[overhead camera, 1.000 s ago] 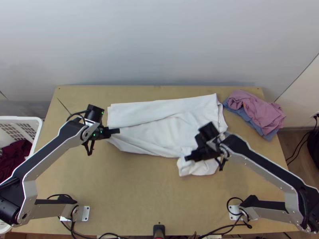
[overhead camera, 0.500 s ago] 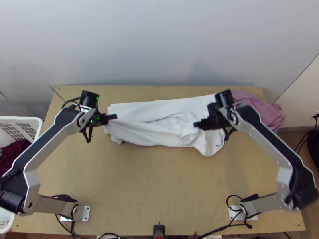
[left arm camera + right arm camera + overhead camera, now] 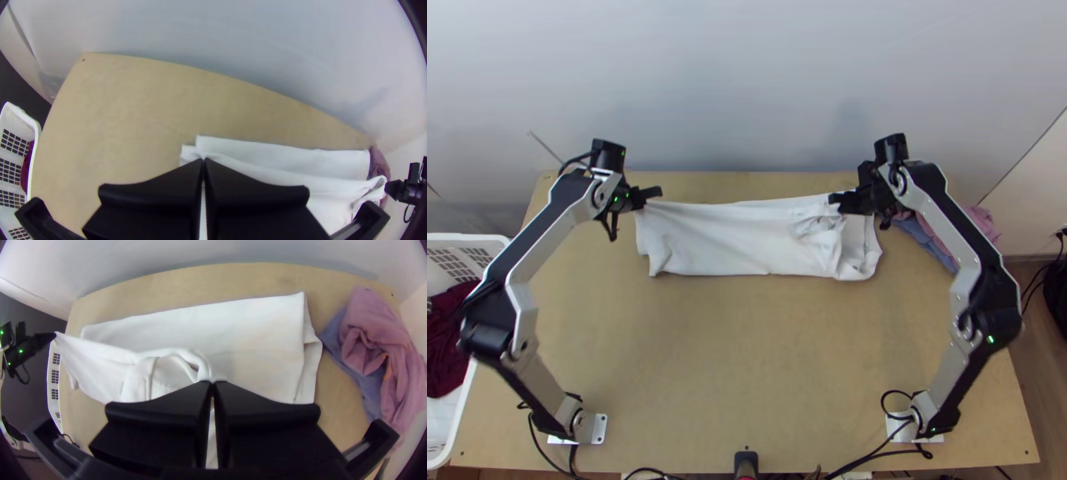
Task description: Fold the t-shirt
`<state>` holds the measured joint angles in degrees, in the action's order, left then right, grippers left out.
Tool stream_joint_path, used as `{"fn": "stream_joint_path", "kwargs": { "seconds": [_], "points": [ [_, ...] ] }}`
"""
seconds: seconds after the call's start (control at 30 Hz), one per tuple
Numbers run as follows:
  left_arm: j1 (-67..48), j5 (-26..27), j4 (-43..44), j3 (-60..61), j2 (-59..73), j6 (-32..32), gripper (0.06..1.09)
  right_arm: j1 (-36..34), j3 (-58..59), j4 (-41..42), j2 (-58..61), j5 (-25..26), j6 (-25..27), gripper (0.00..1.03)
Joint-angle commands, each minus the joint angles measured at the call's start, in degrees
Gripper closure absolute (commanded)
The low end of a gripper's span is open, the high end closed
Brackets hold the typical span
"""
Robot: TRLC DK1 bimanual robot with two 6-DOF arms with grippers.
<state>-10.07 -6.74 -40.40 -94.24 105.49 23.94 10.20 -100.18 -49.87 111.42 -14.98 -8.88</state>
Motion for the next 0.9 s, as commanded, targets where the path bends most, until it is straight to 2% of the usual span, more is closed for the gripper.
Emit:
{"fn": "stream_joint_path", "kwargs": {
  "seconds": [0.0, 0.3, 0.43, 0.63, 0.67, 0.73, 0.8, 0.83, 0.87],
  "points": [
    [0.6, -1.2, -0.2, -12.0, 11.6, -1.0, 1.05, -2.6, -13.5, -2.4, 11.8, 0.0, 0.4, 1.0],
    [1.2, -3.5, -0.6, -23.4, 23.2, -2.0, 1.05, -4.0, -29.6, -7.2, 25.4, 0.0, -0.3, 1.0],
    [1.3, -3.5, -2.3, -27.7, 27.1, -1.9, 1.05, -4.1, -31.1, -7.1, 28.5, 0.0, -0.4, 1.0],
    [0.6, -3.5, -2.6, -27.9, 28.8, -1.4, 1.02, -5.4, -31.1, -7.1, 28.8, 0.0, -2.3, 0.98],
    [0.5, -3.5, -2.8, -27.9, 28.7, -0.8, 0.96, -5.7, -31.2, -7.1, 28.5, -0.1, -3.3, 0.91],
    [0.2, -3.4, -3.0, -27.9, 28.1, 0.3, 0.76, -6.2, -31.1, -7.1, 27.6, -0.1, -6.1, 0.65],
    [-0.2, -2.7, -4.1, -28.7, 27.6, 0.6, 0.46, -6.2, -31.0, -7.4, 26.5, -0.5, -8.5, 0.19],
    [-0.6, -2.4, -5.8, -29.9, 27.6, 0.5, 0.35, -6.3, -31.0, -7.7, 25.8, -1.0, -9.2, 0.04],
    [-0.9, -2.4, -7.6, -31.2, 27.7, 0.3, 0.27, -6.3, -31.0, -7.9, 25.0, -1.7, -9.4, 0.03]
  ]
}}
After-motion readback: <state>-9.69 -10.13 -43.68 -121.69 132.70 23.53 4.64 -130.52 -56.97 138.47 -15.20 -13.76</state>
